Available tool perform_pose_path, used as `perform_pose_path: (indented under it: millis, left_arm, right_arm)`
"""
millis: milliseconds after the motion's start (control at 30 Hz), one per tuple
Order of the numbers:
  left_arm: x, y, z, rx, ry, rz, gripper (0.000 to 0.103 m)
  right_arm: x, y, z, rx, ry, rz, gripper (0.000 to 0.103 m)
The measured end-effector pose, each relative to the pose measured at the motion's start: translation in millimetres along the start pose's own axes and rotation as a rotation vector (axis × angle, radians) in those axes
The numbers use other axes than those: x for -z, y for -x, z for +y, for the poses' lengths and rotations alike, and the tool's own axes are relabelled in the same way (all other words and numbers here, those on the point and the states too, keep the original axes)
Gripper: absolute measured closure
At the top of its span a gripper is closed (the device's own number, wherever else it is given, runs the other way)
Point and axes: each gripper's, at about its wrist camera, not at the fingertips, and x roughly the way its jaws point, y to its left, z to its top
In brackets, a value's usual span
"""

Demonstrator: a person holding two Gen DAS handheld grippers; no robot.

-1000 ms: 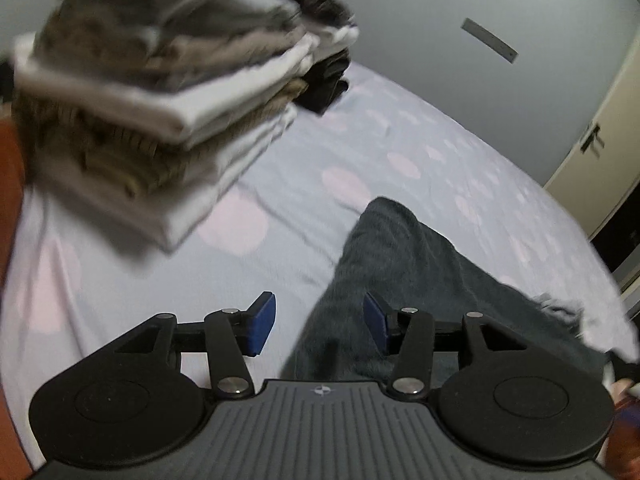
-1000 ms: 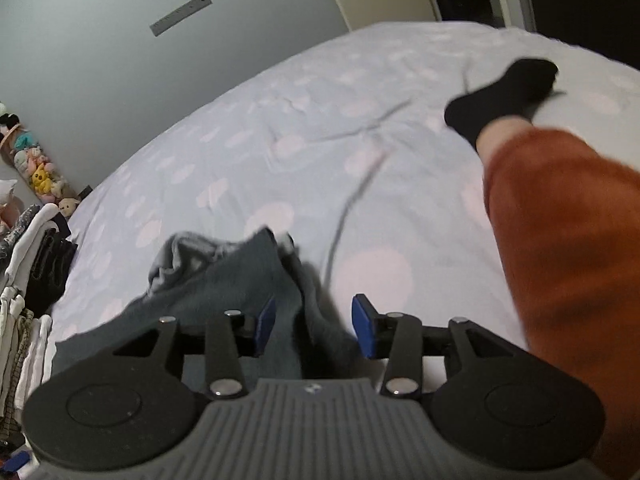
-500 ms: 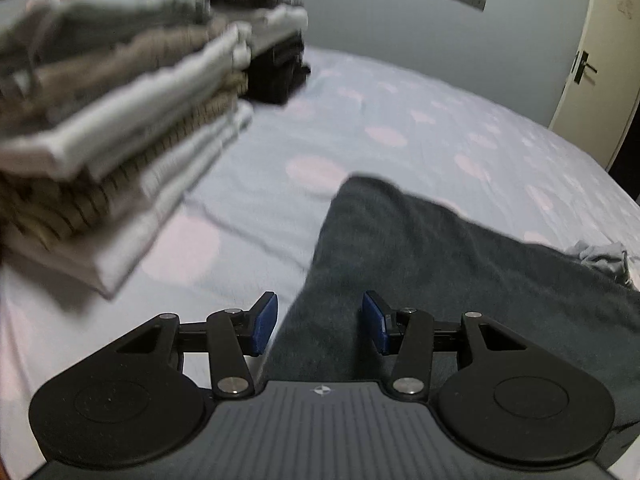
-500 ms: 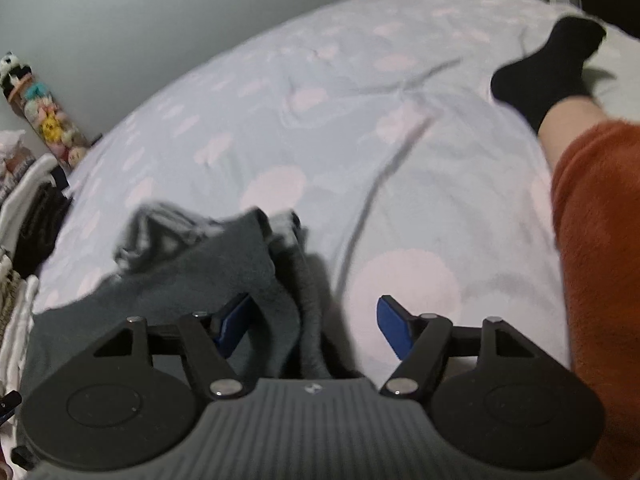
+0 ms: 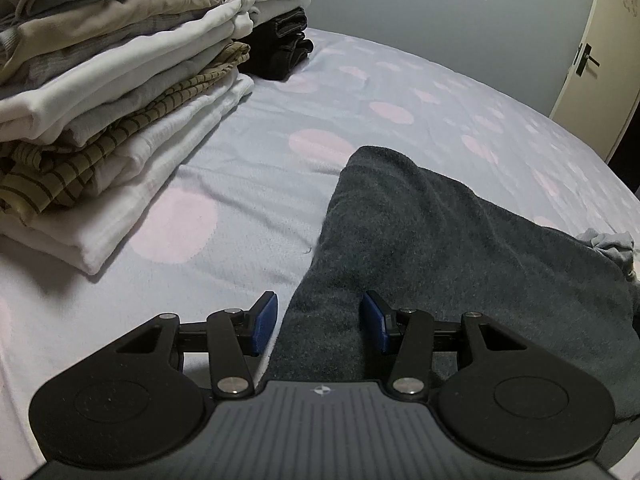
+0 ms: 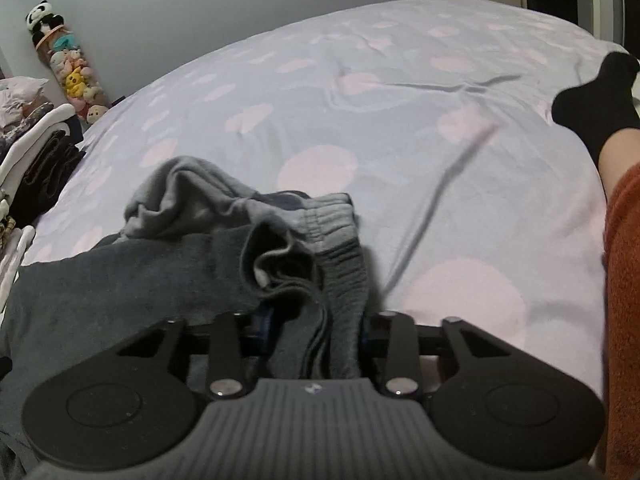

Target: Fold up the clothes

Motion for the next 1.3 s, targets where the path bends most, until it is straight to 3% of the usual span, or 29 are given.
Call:
perform_pose_path:
  millis: [133, 367, 767, 1067, 1300]
  left_arm:
    - [-1.6, 6.1, 5.7, 0.001, 0.025, -0.005, 0.047]
    - [-7.7, 21.4, 20.0, 0.019, 0.092, -0.027, 0.052]
    - [-14.7, 52.6, 40.4, 0.054, 0.152, -0.086, 0.053]
    - [-15.9, 56.1, 54.4, 0.053, 0.189, -0.075, 0.053]
    - [-14.5, 50.4, 54.4, 0.035, 0.161, -0.052, 0.053]
  right_arm:
    - [-5.1, 12.7, 2.6, -0.017, -0.063, -0.019, 0.082]
    - [-26.2, 49.5, 28.9, -0.089, -0.156, -0.018, 0.083]
    - [-60.6, 87.3, 155.3, -0.188, -0.199, 0.016, 0.083]
    - [-35.6, 45.3, 271.4, -0.22, -0.097, 0.112, 0.083]
    - [-10.3, -9.7, 331.6, -0.175, 0.012, 0.211, 0.083]
